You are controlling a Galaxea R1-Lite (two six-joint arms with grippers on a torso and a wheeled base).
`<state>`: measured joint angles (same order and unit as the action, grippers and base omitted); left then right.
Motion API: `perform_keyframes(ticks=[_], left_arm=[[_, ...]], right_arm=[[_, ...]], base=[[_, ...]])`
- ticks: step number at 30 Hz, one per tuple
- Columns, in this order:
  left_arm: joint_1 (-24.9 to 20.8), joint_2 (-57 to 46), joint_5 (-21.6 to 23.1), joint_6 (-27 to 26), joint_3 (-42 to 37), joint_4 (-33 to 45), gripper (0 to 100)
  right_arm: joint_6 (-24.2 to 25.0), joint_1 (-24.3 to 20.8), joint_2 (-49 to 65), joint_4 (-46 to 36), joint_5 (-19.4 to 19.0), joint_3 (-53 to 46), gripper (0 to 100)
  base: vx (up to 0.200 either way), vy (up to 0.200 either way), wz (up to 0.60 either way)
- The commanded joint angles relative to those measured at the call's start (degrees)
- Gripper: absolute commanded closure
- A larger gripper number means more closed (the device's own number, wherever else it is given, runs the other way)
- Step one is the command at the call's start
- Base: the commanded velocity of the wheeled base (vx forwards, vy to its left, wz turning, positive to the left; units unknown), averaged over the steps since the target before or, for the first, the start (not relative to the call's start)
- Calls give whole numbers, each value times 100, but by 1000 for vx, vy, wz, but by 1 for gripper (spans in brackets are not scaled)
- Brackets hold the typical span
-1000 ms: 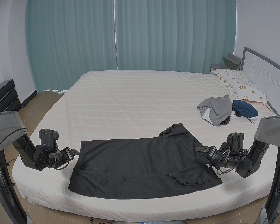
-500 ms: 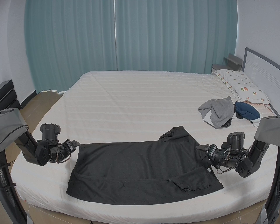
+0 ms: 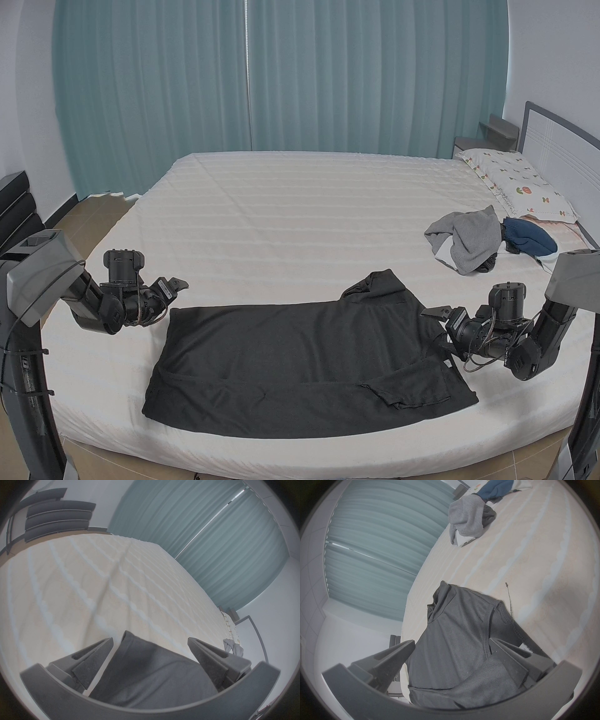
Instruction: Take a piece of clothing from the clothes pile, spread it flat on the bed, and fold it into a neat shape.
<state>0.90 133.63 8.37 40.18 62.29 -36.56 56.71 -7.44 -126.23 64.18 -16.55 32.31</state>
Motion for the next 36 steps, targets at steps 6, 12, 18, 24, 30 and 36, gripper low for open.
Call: perform_keyframes(ticks=[6,12,18,24,30,36], left_arm=[[24,576,15,-37,336,-53,0],[24,611,68,-28,292,-44,0],[15,611,-11,-45,336,-62,100],[94,611,-249,-19,362,-273,100],[253,602,-486,-10,380,-659,100],[288,576,-468,-10,248,-853,100]], right_arm=[[77,-39,-121,6,-67,13,0],[77,-39,-112,6,-58,4,0],[68,-39,-174,6,-58,30,0],[51,-47,-174,6,-58,39,0],[51,-47,-174,6,-58,39,0],[51,-39,-174,6,-50,39,0]], base=[[0,0,0],[0,0,0],[0,0,0],[0,0,0],[0,0,0],[0,0,0]])
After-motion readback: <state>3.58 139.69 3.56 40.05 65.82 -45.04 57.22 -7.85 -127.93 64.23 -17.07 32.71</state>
